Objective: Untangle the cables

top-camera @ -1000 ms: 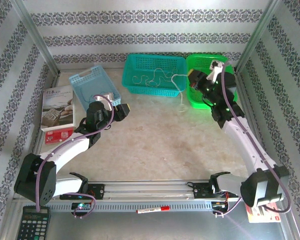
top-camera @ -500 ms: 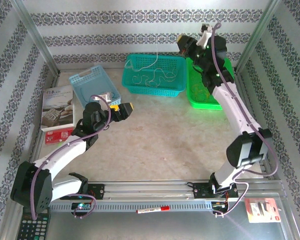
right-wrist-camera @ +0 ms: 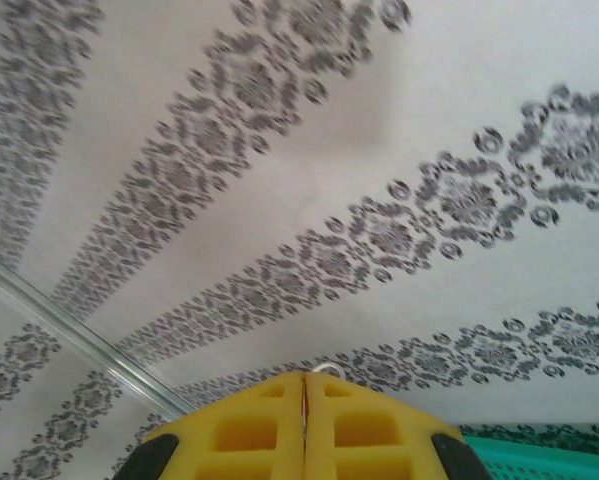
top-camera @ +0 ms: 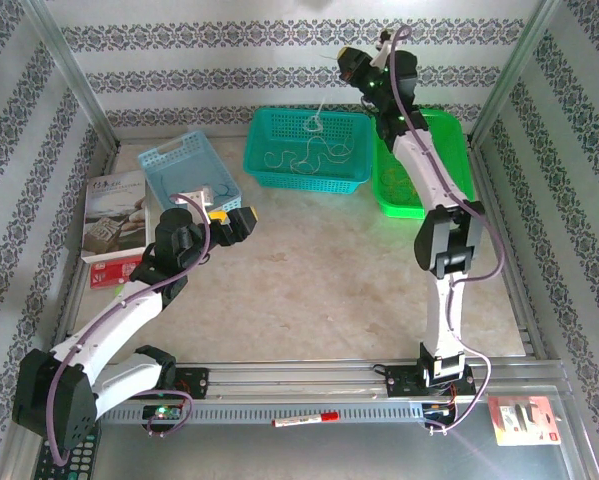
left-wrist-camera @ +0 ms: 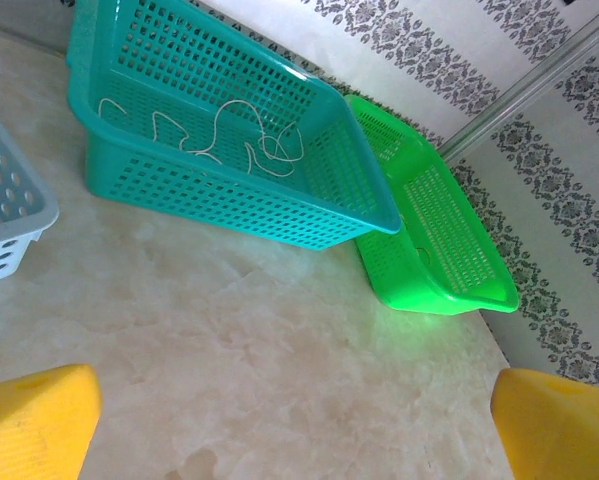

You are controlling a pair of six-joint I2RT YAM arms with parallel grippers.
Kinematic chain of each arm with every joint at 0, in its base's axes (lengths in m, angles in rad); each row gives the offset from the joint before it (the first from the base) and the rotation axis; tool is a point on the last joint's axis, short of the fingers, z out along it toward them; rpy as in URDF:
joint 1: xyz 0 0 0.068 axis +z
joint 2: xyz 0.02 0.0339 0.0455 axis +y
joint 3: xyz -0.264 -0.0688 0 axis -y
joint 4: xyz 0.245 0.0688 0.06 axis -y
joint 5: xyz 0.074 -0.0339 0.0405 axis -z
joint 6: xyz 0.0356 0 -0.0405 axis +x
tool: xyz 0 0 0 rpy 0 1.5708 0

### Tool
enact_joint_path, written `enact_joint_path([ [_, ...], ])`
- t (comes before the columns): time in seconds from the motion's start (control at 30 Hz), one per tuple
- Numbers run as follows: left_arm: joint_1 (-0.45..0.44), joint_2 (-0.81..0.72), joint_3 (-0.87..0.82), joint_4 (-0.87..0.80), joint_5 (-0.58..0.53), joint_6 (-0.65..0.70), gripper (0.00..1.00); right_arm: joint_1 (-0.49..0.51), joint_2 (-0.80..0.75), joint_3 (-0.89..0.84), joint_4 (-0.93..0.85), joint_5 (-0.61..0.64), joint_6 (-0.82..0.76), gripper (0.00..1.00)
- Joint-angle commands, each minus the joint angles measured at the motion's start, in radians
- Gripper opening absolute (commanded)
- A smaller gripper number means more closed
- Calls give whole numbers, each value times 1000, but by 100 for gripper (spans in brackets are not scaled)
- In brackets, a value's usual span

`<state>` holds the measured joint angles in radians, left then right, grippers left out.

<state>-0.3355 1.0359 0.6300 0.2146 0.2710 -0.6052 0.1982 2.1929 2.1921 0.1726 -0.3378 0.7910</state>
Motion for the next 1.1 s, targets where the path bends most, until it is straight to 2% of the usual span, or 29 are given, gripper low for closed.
enact_joint_path([
  [0.0,14,-20,-5,-33,-14,18,100,2,48,51,6,-27,18,0],
  [0.17,14,-20,1,-36,-15,16,100,22,78,-30,5,-24,-10,0],
  [0.2,13,-19,3,-38,-15,16,100,23,83,-51,1,-26,-14,8],
  [0.23,14,-18,6,-40,-14,16,100,25,85,-67,-3,-31,-20,20],
  [0.27,14,-17,9,-40,-15,16,100,27,87,-84,-16,-34,-28,38],
  [0.3,13,-18,10,-41,-12,17,100,26,83,-96,-40,-34,-40,50],
  [0.37,14,-17,12,-40,-9,15,100,25,57,-140,-58,-35,-64,64],
  [0.5,15,-19,17,-40,-4,16,100,21,-45,-237,-81,-41,-119,80],
  [0.63,13,-19,18,-35,-3,22,100,18,-171,-345,-99,-43,-169,83],
  [0.7,14,-23,17,-34,-14,25,100,20,-260,-442,-94,-39,-194,88],
  [0.83,15,-41,12,-39,-63,39,100,22,-417,-627,-75,-33,-236,90],
  [0.87,16,-47,13,-45,-77,46,100,22,-463,-685,-66,-28,-249,98],
  [1.07,18,-95,0,-58,-214,115,100,11,-755,-1016,-72,44,-339,98],
])
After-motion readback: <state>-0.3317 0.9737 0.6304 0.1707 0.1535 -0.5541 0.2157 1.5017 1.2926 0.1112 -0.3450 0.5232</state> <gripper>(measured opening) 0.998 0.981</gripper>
